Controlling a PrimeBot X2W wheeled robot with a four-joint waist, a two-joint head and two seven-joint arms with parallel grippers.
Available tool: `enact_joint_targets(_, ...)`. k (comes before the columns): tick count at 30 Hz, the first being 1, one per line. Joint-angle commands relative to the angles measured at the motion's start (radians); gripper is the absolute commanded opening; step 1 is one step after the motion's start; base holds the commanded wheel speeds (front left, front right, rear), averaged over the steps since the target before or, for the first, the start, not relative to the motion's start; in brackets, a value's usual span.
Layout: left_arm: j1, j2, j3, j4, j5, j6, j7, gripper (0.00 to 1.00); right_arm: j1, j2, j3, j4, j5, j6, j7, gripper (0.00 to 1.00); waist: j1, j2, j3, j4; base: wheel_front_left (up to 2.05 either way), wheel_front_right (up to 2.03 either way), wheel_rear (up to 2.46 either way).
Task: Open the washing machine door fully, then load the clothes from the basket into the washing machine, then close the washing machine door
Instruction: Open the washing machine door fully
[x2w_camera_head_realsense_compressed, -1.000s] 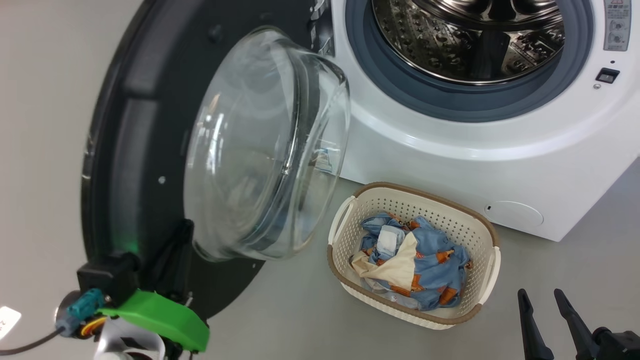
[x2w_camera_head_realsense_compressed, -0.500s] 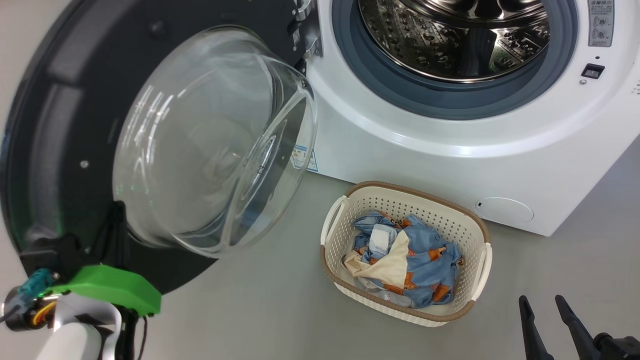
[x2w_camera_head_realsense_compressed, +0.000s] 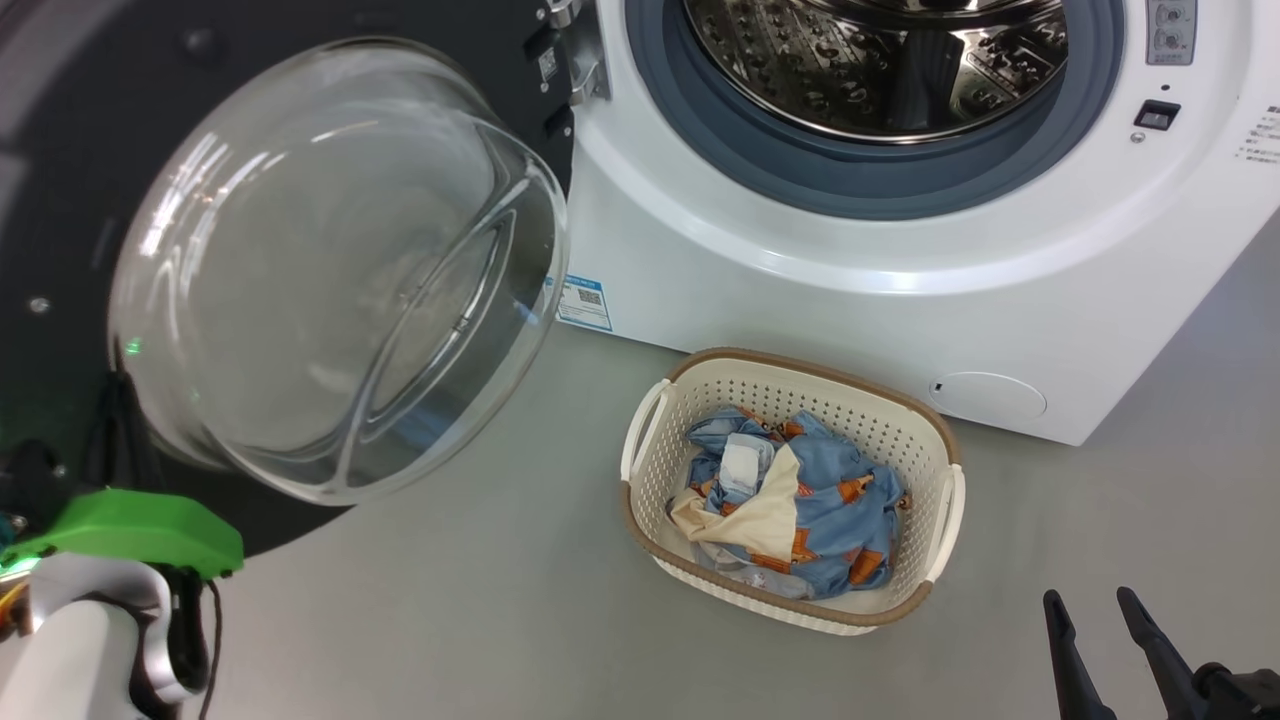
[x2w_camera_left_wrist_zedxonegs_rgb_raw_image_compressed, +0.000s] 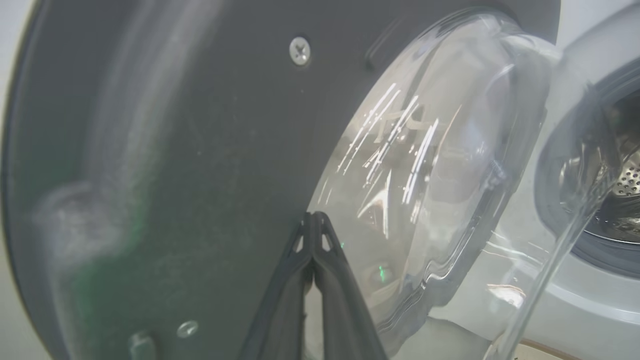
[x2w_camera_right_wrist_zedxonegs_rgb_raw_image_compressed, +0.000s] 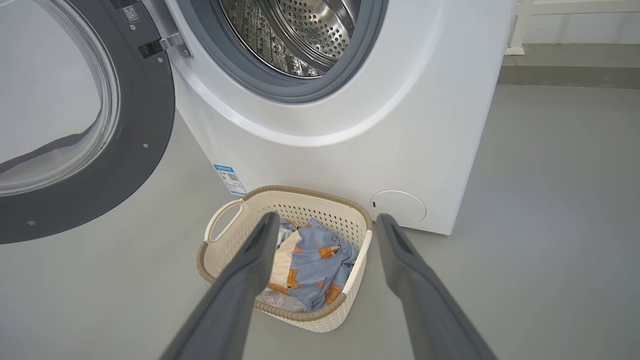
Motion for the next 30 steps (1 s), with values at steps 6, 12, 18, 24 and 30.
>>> enact_joint_targets(6, -0.088, 0.032, 0.076, 0.070, 0.007, 0.000, -0.024, 0.00, -0.024, -0.024, 0.028, -0.020, -0.003, 0.009, -0.012, 1.00, -0.0001, -0.0001, 0.016, -0.013, 0.00, 0.00, 0.00)
enact_joint_targets(12, -0.103, 0.018, 0.094, 0.098, 0.023, -0.007, -0.028, 0.00, -0.026, -0.024, 0.028, -0.017, -0.004, 0.009, -0.012, 1.00, -0.0001, -0.0001, 0.016, -0.016, 0.00, 0.00, 0.00)
enact_joint_targets(18, -0.108, 0.003, 0.131, 0.109, 0.060, -0.020, -0.028, 0.00, -0.025, -0.016, 0.029, -0.016, -0.008, 0.009, -0.012, 1.00, -0.0001, -0.0001, 0.009, -0.015, 0.00, 0.00, 0.00)
enact_joint_targets(24, -0.100, -0.008, 0.171, 0.091, 0.076, -0.041, -0.029, 0.00, -0.028, -0.012, 0.033, -0.012, -0.005, 0.009, -0.012, 1.00, -0.0001, -0.0001, -0.013, -0.022, 0.00, 0.00, 0.00)
enact_joint_targets(30, -0.038, -0.026, 0.207, -0.045, 0.078, -0.065, -0.029, 0.00, -0.025, -0.006, 0.034, -0.017, -0.001, 0.009, -0.012, 1.00, -0.0001, -0.0001, -0.036, -0.044, 0.00, 0.00, 0.00)
